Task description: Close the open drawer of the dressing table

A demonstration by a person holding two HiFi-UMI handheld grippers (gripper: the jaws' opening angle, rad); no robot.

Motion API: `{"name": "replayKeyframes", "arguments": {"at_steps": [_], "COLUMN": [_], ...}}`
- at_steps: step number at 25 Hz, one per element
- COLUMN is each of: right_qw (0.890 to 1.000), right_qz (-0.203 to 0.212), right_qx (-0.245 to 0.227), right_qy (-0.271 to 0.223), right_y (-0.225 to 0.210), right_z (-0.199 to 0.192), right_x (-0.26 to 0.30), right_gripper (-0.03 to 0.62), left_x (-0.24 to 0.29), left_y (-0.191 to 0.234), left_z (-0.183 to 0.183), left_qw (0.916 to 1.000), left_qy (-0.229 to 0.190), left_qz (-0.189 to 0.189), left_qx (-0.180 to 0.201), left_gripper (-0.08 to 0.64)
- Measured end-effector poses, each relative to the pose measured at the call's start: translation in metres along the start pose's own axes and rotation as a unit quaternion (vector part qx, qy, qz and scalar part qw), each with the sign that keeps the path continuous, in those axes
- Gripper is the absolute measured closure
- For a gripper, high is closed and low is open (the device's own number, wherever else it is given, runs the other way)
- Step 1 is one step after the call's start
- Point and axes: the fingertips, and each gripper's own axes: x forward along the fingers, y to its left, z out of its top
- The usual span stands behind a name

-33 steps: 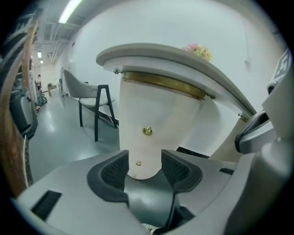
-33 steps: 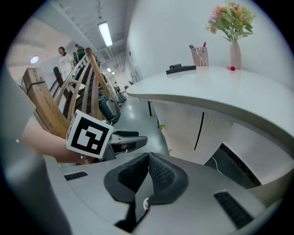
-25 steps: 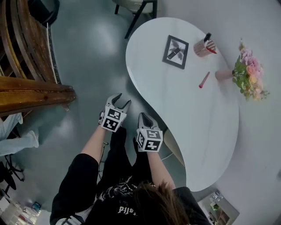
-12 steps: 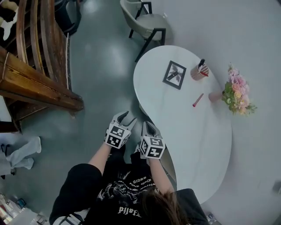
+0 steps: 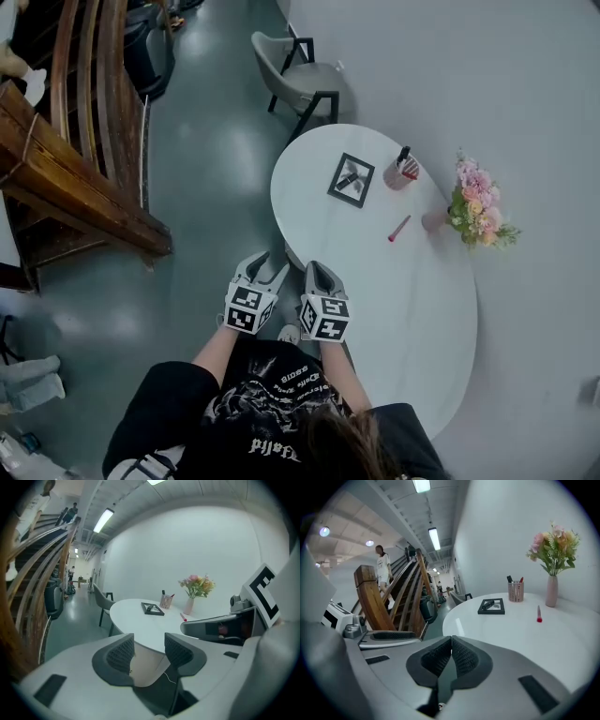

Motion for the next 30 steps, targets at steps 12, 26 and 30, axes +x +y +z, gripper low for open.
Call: {"name": "replayKeyframes", "arguments": {"at_steps": [12,26,30], "right_qw": [0.998,0.995,0.995], "right_qz": [-0.017,-0.028,-0.030], "right_qx": [-0.030,-0.016,-0.022], "right_qy": [-0.060,-0.097,-0.088], "right_y": [-0.044,-0.059,-0.058], "right_z": [0.033,0.035,0.027], "right_x": [-0.041,-0.055,-0.054], "right_gripper": [0.566,0.566,0.566], "left_x": [-0.007,-0.006,-0.012], "left_y": [-0.034,-0.049,-0.049], "left_z": [0.029,0.048,0.044], "left_qw": [0.9978,0.9949,0.9946], "left_qy": [-0.044,-0.071,-0.083], "left_qz": [-0.005,-0.035,-0.025], "left_qx": [0.050,0.061,0.058], "left_gripper": [0.345,0.407,0.461]}}
